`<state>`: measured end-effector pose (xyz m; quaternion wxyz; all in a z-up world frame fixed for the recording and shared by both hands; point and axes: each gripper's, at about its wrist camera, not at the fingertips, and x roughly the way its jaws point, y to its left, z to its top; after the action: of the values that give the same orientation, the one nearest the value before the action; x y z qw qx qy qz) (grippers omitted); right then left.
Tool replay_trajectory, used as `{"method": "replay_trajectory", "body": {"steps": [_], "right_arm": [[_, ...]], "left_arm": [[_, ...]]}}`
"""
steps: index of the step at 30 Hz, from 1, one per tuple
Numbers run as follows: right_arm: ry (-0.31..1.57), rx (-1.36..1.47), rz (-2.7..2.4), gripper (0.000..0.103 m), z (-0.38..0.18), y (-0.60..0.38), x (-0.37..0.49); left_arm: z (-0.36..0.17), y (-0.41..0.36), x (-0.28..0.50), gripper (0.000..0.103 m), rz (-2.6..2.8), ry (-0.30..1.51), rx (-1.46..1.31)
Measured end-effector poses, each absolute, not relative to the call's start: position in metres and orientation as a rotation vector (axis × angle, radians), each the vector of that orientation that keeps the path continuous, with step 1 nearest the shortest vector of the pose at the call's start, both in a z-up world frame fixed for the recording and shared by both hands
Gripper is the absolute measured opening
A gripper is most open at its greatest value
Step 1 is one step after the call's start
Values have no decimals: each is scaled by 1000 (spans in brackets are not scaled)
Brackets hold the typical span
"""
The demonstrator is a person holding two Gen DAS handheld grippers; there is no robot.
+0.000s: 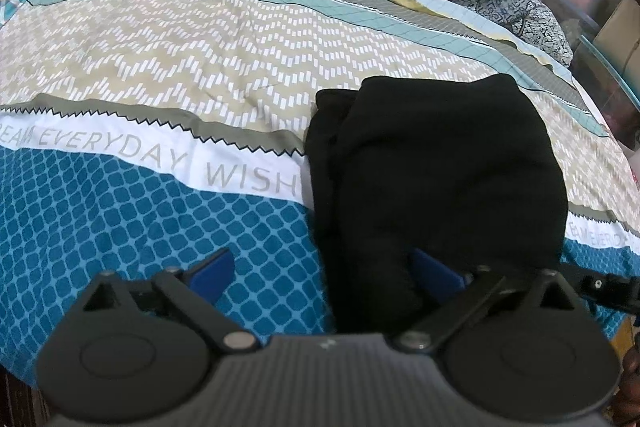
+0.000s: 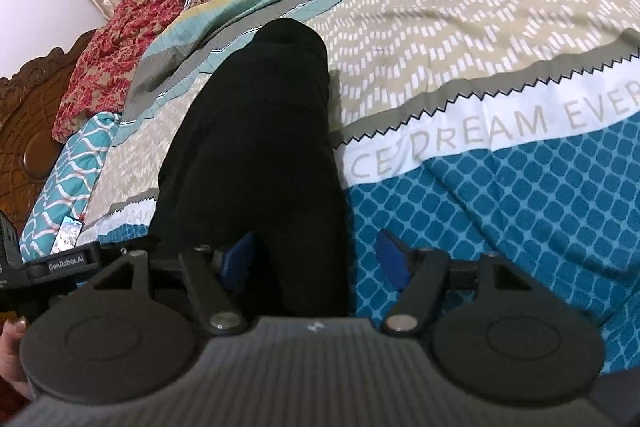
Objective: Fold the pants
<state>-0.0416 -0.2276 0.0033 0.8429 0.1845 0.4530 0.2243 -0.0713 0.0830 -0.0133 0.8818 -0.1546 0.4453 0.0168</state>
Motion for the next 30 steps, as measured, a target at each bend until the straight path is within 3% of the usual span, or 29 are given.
{"method": "replay_trajectory", "body": {"steps": [30], "right_arm": [[980, 440, 455, 77, 1, -230, -35]], "left_arm": [[-27, 120, -87, 103, -141, 892, -631]]}}
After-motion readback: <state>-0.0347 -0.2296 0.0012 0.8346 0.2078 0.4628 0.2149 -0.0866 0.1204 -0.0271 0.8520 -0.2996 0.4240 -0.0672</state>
